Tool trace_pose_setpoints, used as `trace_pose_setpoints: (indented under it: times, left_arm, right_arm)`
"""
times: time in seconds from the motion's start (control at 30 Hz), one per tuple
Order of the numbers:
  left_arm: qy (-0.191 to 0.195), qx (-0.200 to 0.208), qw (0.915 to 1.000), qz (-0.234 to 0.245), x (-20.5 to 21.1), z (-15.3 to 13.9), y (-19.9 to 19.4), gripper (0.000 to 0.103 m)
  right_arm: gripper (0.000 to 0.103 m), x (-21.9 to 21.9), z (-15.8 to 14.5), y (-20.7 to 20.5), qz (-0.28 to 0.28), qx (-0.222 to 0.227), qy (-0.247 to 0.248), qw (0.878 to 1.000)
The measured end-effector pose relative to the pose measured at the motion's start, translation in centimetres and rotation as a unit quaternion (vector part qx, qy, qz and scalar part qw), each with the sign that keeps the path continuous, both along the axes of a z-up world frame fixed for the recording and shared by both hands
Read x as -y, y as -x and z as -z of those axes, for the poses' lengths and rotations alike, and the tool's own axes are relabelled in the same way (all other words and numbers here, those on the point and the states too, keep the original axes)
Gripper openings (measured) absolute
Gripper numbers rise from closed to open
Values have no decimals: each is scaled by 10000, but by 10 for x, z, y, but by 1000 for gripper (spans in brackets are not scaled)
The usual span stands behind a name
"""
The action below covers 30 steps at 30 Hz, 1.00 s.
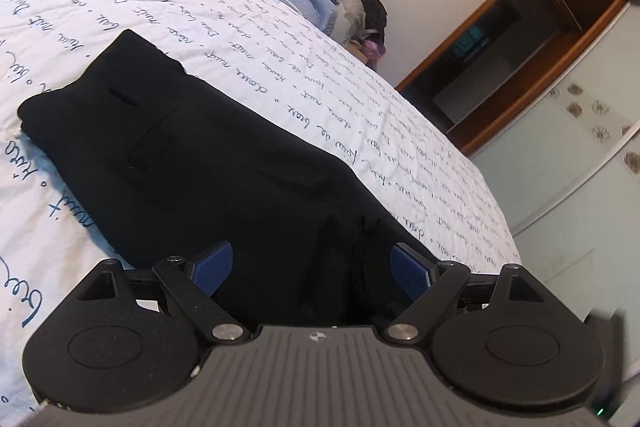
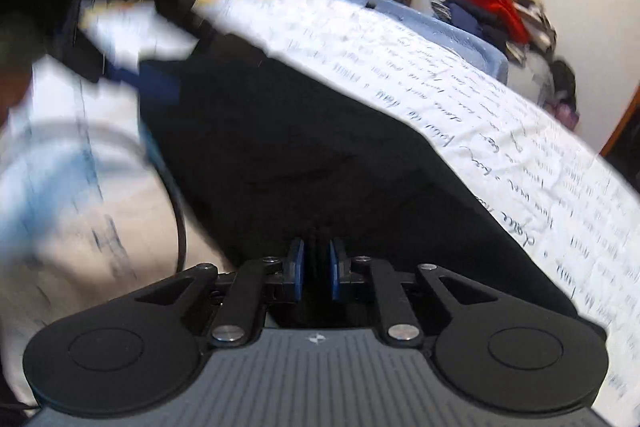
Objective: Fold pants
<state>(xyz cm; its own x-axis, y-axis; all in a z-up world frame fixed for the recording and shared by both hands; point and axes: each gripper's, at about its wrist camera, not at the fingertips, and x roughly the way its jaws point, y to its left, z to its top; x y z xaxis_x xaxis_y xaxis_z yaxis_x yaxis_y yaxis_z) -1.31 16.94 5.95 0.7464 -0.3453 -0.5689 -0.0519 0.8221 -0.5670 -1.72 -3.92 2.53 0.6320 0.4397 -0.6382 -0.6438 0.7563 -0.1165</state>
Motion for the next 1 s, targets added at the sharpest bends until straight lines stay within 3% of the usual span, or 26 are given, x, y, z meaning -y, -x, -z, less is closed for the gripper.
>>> trace_pose_setpoints:
  times: [0.17, 0.27, 0.37, 0.57, 0.6, 0.67, 0.73, 0.9, 1.0]
  left_arm:
    - [-431, -148, 9987, 210, 24, 11, -20, 87]
    - [-682, -623, 9952, 319, 39, 26, -39, 87]
    - [-933, -708, 9925, 355, 48, 36, -46, 88]
    - [-943, -620, 9927, 431, 46, 40, -46, 93]
    - [-948, -611, 9926, 448, 45, 40, -46, 93]
    - [-954, -588, 9926, 475, 44, 41, -45, 94]
    - [-974, -566, 9924, 489, 44, 42, -45, 94]
    - [-977, -517, 9927, 492, 45, 41, -43, 94]
    - [-939, -501, 9931, 502, 44, 41, -41, 94]
  right_arm:
    - [13, 38, -26, -58, 644, -627, -1118, 9897]
    - [20, 40, -12, -107, 1006, -1216, -1192, 9803]
    - [20, 39, 17, -133, 1127, -1730, -1095, 9723]
    - [22, 56, 15, -127, 1231, -1819, -1494, 9641]
    - [25, 60, 11, -124, 1332, -1885, -1618, 9595]
    - [40, 65, 2, -120, 1327, -1937, -1836, 9545]
    - [78, 65, -7, -114, 1250, -1876, -1928, 9550]
    - [81, 64, -13, -108, 1188, -1716, -1851, 9603]
    - [82, 66, 8, -121, 1417, -2043, -1772, 9522]
